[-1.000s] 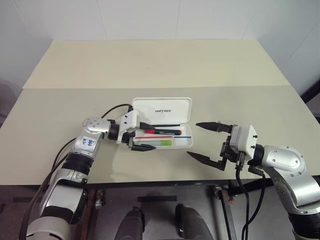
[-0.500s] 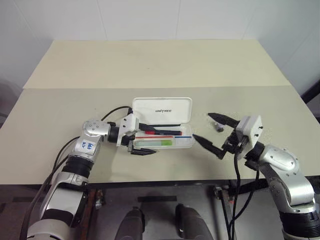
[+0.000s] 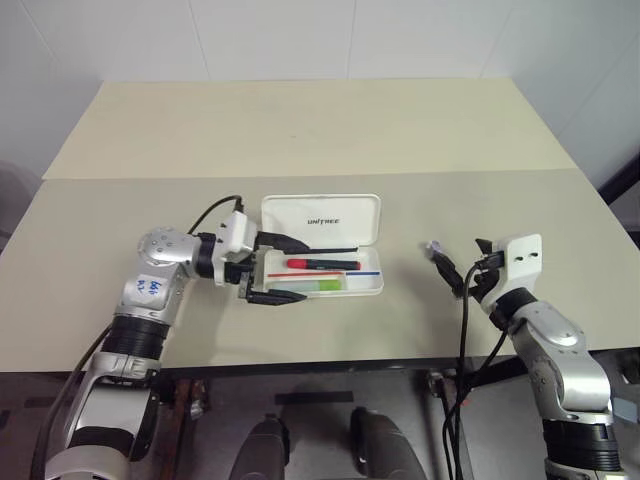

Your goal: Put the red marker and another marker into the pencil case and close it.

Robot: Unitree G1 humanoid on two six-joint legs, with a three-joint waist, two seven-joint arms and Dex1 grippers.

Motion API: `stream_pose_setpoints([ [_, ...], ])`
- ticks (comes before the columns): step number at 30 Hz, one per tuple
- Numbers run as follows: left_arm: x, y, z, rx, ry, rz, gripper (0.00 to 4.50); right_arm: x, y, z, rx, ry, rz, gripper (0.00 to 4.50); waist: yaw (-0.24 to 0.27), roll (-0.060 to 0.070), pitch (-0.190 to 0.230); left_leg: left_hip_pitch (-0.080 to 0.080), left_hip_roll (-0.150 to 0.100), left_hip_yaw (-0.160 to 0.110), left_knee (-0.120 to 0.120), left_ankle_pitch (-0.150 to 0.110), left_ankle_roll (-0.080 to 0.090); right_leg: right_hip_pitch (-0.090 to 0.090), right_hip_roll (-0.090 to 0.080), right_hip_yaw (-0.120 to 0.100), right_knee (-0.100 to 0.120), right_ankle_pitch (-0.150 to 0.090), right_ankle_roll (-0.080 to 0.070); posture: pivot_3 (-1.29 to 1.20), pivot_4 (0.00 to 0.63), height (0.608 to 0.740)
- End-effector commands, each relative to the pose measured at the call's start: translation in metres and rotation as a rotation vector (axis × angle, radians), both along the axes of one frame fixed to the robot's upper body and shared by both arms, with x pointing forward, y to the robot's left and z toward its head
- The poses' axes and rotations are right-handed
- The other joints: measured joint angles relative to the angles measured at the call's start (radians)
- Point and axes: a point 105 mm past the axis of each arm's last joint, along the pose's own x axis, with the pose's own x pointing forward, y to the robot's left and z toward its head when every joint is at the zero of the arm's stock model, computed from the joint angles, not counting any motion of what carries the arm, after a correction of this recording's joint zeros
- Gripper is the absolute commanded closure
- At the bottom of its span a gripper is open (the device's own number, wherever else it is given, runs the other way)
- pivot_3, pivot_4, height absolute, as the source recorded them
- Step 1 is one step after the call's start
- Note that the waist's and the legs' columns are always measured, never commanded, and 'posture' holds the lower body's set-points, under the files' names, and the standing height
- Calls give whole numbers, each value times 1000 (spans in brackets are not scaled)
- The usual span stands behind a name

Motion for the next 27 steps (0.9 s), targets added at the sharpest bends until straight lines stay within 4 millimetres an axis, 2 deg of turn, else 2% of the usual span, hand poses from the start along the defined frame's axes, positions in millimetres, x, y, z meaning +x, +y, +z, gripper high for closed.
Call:
stream_pose_setpoints([
  [1,-5,11,14,-3,-33,11,24,8,0,5,9,-19,-22,0,-4,0,0,0,0,0,0,0,0,0,0,0,0,0,0,0,150,740],
  [5,-2,26,21,12,-57,67,24,24,6,-2,13,8,-14,0,-16,0,0,0,0,0,0,0,0,0,0,0,1,0,0,0,150,740],
  [13,-5,27,26,7,-77,86,24,49,9,-27,0,97,-27,0,-21,0,0,-1,0,2,-1,0,0,-4,0,2,2,0,0,0,150,740],
  [16,-6,28,26,5,-79,94,0,55,15,-34,-3,119,-6,629,-27,-1,-1,0,0,3,0,0,0,-3,0,3,3,0,1,0,150,740],
  [18,-7,28,27,4,-81,102,0,57,19,-33,-4,108,10,1295,-28,-2,-1,1,0,4,1,1,1,-3,0,4,5,1,1,0,150,740],
  [19,-7,29,27,4,-83,107,0,58,21,-31,-4,102,16,1402,-27,-2,-1,1,0,4,1,1,1,-3,0,4,5,1,1,0,150,740],
  [20,-7,29,28,3,-83,110,0,58,23,-30,-5,97,21,1913,-27,-2,-1,2,0,4,1,3,1,-2,0,4,7,1,0,0,150,740],
  [22,-7,30,28,3,-83,116,0,57,25,-29,-12,93,37,2417,-27,-2,-1,3,0,4,2,3,1,-2,0,4,8,1,0,0,150,740],
  [26,-8,29,26,3,-81,120,0,56,29,-24,-40,76,72,3826,-26,-2,-1,3,0,3,2,4,1,-2,0,4,9,1,0,0,150,740],
  [27,-7,29,26,3,-80,121,0,55,32,-21,-45,65,103,3826,-25,-2,-1,3,0,3,2,4,1,-2,0,4,9,1,0,0,150,740],
])
